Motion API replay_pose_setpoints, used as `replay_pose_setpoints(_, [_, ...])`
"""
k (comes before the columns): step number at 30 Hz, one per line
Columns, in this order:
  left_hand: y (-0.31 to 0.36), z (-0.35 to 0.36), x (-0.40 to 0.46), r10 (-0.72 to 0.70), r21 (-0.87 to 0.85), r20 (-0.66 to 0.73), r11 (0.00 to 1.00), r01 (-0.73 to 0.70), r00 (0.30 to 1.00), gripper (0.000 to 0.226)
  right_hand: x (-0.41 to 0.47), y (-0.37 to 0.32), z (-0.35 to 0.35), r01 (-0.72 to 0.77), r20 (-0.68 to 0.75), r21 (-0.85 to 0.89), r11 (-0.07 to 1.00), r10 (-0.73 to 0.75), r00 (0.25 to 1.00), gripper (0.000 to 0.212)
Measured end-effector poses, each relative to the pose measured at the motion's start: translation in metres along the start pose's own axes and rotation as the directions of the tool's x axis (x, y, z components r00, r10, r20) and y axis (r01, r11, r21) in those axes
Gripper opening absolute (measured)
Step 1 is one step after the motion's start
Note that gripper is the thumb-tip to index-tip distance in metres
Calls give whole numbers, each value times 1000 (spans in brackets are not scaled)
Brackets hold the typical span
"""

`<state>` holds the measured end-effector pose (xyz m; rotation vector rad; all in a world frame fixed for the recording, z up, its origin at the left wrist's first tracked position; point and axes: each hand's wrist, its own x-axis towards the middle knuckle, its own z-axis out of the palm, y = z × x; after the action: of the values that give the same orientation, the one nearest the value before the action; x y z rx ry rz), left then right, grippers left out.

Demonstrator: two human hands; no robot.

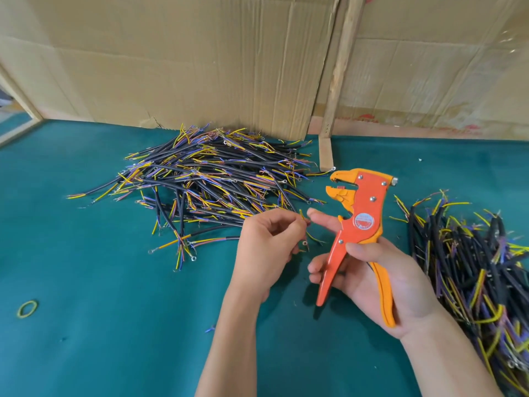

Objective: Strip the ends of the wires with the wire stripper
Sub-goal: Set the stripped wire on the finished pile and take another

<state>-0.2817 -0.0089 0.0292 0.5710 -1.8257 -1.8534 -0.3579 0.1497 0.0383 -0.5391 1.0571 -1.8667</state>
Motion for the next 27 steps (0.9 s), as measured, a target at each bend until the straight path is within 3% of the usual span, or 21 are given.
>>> replay_pose_setpoints(11, [1, 2, 0, 10, 63, -56, 998, -6, 998, 16, 0, 0, 1, -19, -13, -4, 1000, 19, 1000, 78])
replay_pose_setpoints(16, [3, 2, 0, 35, 76, -51, 997, -31, 998, 20, 0, 1, 0, -18, -25, 15, 1000, 19, 1000, 62])
replay_pose_setpoints(27, [-2, 3, 2, 24, 88, -49, 996, -20, 999, 16, 1, 1, 0, -21, -46, -12, 1000, 21, 999, 62])
